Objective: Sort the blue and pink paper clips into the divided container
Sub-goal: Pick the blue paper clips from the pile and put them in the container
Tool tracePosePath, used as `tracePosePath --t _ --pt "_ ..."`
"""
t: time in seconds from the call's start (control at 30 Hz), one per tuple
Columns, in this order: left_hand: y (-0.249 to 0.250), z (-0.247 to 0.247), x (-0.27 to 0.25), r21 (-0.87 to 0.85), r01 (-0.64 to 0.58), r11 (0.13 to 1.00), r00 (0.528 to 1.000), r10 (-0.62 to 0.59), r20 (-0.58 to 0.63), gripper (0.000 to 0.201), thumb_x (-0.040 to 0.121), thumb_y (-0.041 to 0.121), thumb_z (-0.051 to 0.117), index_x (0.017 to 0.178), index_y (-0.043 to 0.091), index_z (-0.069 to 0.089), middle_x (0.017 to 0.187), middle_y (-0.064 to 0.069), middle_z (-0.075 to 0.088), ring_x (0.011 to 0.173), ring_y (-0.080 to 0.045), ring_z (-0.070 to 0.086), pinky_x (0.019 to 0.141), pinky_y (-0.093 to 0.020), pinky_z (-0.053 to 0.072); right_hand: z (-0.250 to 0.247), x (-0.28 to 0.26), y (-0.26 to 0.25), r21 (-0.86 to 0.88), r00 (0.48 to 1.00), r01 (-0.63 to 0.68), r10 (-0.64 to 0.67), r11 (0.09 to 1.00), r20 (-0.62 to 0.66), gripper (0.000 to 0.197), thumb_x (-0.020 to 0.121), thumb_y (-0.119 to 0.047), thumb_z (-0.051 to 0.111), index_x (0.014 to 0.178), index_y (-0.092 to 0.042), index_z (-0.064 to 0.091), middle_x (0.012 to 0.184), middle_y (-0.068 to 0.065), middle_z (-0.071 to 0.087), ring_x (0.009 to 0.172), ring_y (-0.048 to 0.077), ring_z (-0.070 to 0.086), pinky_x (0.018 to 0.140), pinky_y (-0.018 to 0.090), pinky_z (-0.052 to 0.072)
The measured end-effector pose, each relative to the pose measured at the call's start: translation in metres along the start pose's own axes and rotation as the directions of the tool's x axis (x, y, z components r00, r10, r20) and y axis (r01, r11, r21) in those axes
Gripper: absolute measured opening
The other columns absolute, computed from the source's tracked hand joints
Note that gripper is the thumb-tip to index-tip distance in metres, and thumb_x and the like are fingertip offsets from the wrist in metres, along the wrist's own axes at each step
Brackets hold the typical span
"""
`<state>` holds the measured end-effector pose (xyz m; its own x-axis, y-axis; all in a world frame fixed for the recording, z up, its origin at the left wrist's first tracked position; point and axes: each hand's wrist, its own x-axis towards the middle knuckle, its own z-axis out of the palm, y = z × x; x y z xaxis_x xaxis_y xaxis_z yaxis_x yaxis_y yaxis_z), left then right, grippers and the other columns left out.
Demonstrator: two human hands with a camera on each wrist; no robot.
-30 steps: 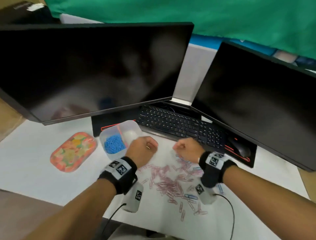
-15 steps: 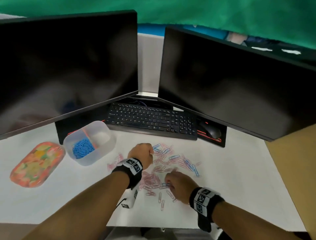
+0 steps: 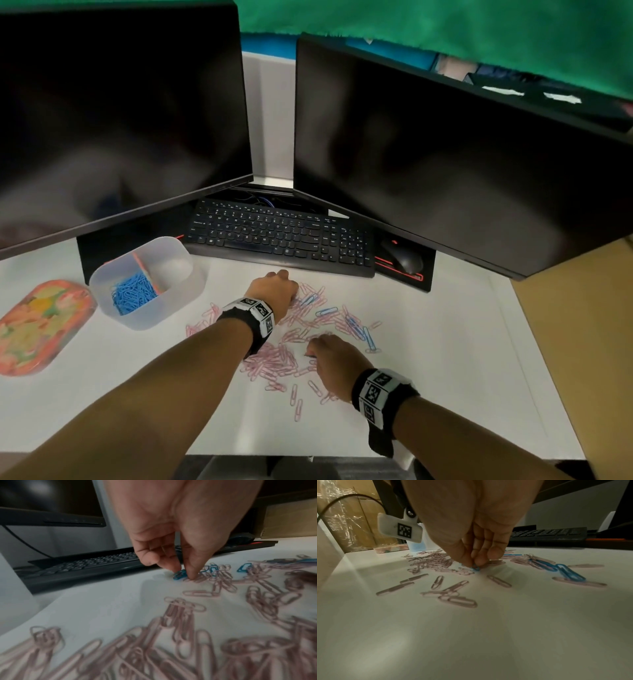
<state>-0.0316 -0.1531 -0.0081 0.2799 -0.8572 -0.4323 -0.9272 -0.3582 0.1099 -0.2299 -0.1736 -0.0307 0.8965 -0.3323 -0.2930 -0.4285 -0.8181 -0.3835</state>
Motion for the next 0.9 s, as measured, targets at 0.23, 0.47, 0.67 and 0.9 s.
tracePosePath --t 0.23,0.47,0.67,0.9 --pt "0.000 0.005 -0.005 -0.144 0.041 0.989 0.997 -0.049 -0.058 0.018 0.088 0.014 0.052 0.100 0.020 0.063 0.107 -0.002 0.060 0.099 -0.022 0.058 0.081 -0.035 0.053 -0.007 0.002 0.012 0.261 0.975 -0.081 0.131 0.962 -0.180 0.033 0.090 -0.008 0.047 0.120 -0.018 0.055 0.112 0.000 0.061 0.103 0.014 0.057 0.091 0.027 0.049" --pt "-0.014 0.014 -0.014 -0.618 0.088 0.781 0.982 -0.172 -0.078 0.028 0.088 0.006 0.053 0.103 0.026 0.066 0.088 0.002 0.069 0.078 -0.016 0.063 0.065 -0.023 0.048 -0.037 -0.007 0.047 0.958 0.823 -0.263 0.545 0.115 0.161 0.025 0.086 0.004 0.037 0.077 -0.004 0.059 0.075 0.012 0.059 0.056 0.022 0.053 0.056 0.032 0.045" --pt "-0.031 0.007 -0.013 -0.959 0.147 0.241 0.942 -0.330 0.061 0.027 0.085 -0.010 0.041 0.088 0.011 0.059 0.081 -0.009 0.064 0.066 -0.018 0.062 0.066 -0.030 0.050 -0.047 -0.017 0.067 0.967 0.769 -0.254 0.604 -0.012 0.209 0.020 0.085 0.001 0.043 0.067 -0.003 0.050 0.053 0.010 0.055 0.056 0.025 0.050 0.057 0.032 0.043" --pt "-0.025 0.002 0.002 -0.755 0.184 0.630 0.939 -0.341 -0.056 0.004 0.088 0.015 0.057 0.089 0.017 0.054 0.076 0.001 0.057 0.075 -0.020 0.055 0.065 -0.025 0.040 -0.037 -0.024 0.078 0.558 0.788 -0.472 0.610 0.683 -0.081 0.027 0.081 -0.013 0.066 0.068 -0.017 0.043 0.086 0.001 0.062 0.077 0.012 0.063 0.055 0.024 0.055"
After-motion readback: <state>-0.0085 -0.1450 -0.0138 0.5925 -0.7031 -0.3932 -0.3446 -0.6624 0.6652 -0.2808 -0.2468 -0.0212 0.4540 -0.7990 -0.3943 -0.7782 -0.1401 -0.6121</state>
